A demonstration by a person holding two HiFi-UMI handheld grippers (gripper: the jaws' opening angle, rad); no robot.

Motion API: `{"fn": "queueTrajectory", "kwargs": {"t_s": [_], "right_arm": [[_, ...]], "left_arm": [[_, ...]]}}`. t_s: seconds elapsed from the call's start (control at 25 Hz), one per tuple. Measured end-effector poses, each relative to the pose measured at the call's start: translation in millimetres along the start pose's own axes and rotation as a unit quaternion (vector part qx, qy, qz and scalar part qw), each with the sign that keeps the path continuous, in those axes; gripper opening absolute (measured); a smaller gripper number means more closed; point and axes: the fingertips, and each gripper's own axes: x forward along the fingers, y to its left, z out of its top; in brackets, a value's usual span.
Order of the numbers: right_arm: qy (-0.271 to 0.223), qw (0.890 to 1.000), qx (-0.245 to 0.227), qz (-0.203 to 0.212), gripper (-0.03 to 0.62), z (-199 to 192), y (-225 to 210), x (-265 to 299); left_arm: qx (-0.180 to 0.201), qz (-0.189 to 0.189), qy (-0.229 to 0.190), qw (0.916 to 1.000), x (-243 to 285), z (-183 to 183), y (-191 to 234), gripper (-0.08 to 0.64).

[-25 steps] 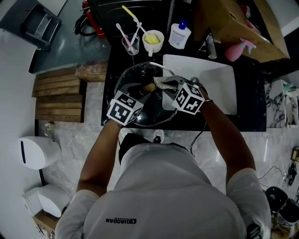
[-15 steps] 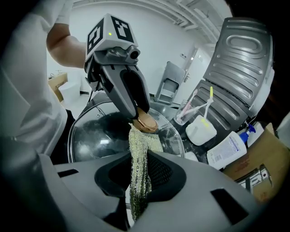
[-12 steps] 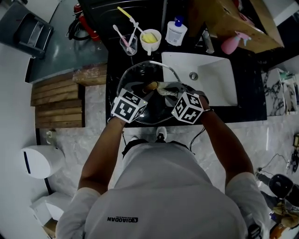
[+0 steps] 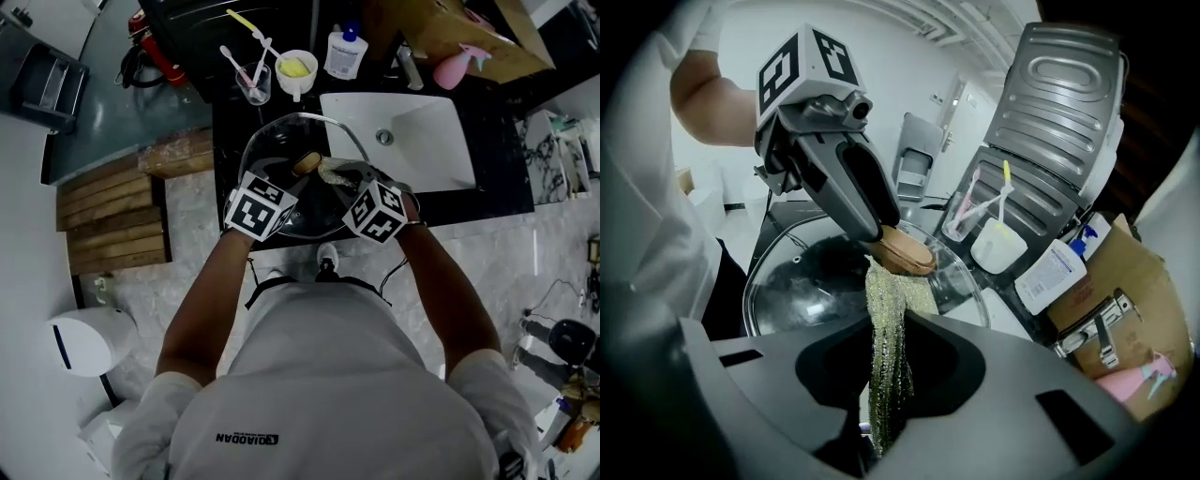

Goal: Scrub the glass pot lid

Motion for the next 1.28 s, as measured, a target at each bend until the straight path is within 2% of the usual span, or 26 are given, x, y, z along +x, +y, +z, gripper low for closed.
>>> {"fn": "queueTrajectory", "kwargs": {"t_s": [0.32,0.56,0.8,1.04,1.28], "right_arm": [[0.011,0.999,0.046,-0.025,0.083,3,10,-2],[0.017,0.996,0.07,-0.045,0.083,6,16,-3],[0.039,0.996,0.058,-0.064,0.084,8,19,-3],[0.04,0.995,0.06,-0.063,0.084,16,35,-3],[0.032,0.996,0.061,-0.053,0.084,21,52,-5]], "left_arm": [[0.01,-0.003,-0.017,0.9998,-35,-9,0,0.169],[-0.003,0.004,-0.026,0.9996,-58,-24,-1,0.169],[0.019,0.0,0.012,0.9997,-59,-56,-8,0.167],[0.012,-0.016,0.036,0.9991,-48,-82,-21,0.155],[0.011,-0.021,0.047,0.9986,-46,-90,-27,0.138]]}}
